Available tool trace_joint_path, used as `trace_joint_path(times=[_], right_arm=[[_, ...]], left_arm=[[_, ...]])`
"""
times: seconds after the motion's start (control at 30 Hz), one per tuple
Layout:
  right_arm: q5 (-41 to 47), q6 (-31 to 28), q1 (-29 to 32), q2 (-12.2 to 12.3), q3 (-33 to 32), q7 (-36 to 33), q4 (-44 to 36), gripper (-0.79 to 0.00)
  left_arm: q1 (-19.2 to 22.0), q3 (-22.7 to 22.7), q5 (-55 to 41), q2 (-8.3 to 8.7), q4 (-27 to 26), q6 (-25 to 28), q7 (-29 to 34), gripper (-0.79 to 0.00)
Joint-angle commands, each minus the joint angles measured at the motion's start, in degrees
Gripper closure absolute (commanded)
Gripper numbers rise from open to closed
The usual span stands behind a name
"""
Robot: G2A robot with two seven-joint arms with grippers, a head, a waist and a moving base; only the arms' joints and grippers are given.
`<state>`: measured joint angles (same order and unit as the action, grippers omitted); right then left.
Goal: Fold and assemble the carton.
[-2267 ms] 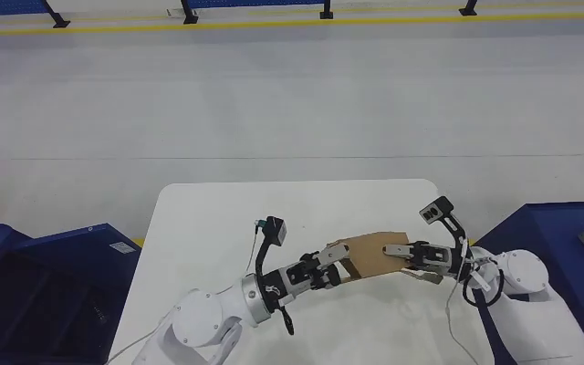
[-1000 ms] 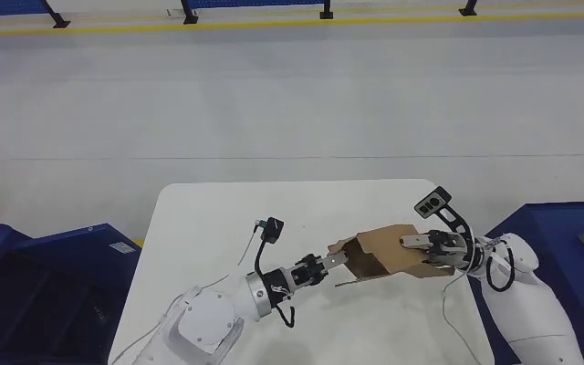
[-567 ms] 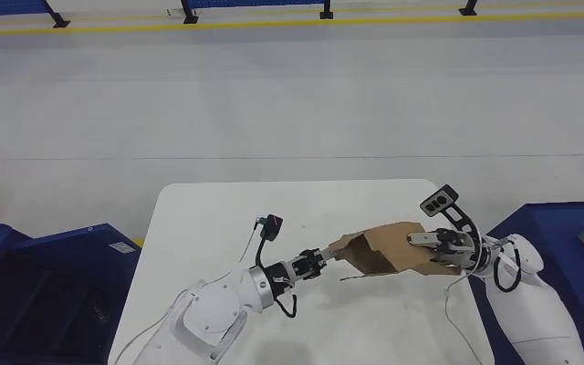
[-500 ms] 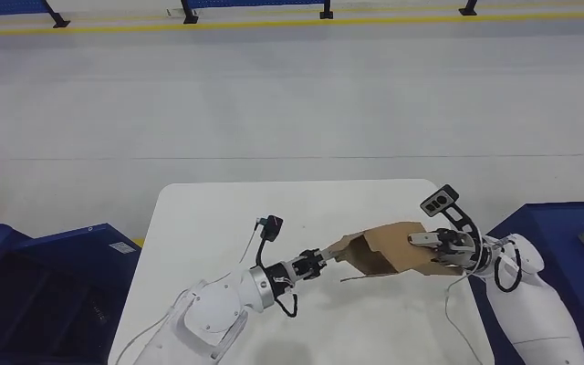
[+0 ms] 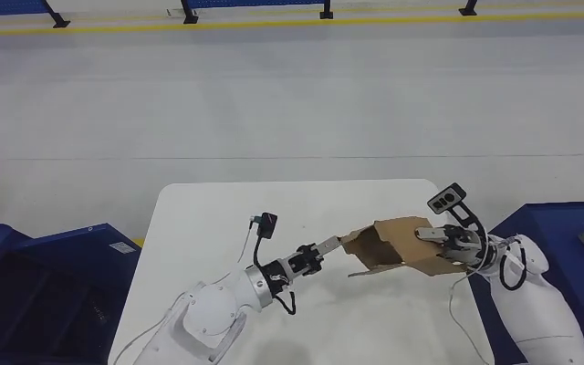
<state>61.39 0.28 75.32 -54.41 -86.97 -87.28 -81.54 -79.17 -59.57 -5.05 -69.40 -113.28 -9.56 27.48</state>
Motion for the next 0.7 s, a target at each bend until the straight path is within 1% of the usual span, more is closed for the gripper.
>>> trace_joint_path(times=[0.0,0.1,0.17,0.27,0.33,0.37,0.43,0.67], right_arm=[[0.1,-0.2,-0.2,0.0,-0.3,1.3,0.8,0.0],[2.4,2.0,-0.9,-0.2,-0.4,2.8,2.6,0.0],[2.3,3.1,-1.6,-0.3,-0.3,5.2,4.0,0.0],[0.9,4.7,-2.5,-0.4,0.8,8.4,4.5,0.0],[-2.0,5.9,-3.0,-0.5,2.1,9.9,4.1,0.0],[-3.3,7.1,-3.1,-0.5,3.0,9.8,3.8,0.0],[-6.2,10.5,-3.9,-0.4,4.8,10.3,3.7,0.0],[-6.2,10.5,-3.9,-0.4,4.8,10.3,3.7,0.0]], left_arm=[[-2.0,-2.6,-0.1,0.42,-2.0,0.4,-0.7,-0.785],[-5.8,-6.4,-1.6,0.86,-6.4,3.5,-2.7,-0.785],[-8.3,-8.0,-1.7,1.05,-9.7,8.4,-4.1,-0.785],[-11.6,-8.5,4.2,1.38,-13.6,15.9,-5.4,-0.785],[-13.2,-7.6,11.8,1.59,-14.7,19.2,-6.1,-0.785],[-13.8,-6.7,14.7,1.64,-14.6,19.3,-6.1,-0.785],[-13.8,-6.7,14.7,1.64,-14.6,19.3,-6.1,-0.785],[-13.8,-6.7,14.7,1.64,-14.6,19.3,-6.1,-0.785]])
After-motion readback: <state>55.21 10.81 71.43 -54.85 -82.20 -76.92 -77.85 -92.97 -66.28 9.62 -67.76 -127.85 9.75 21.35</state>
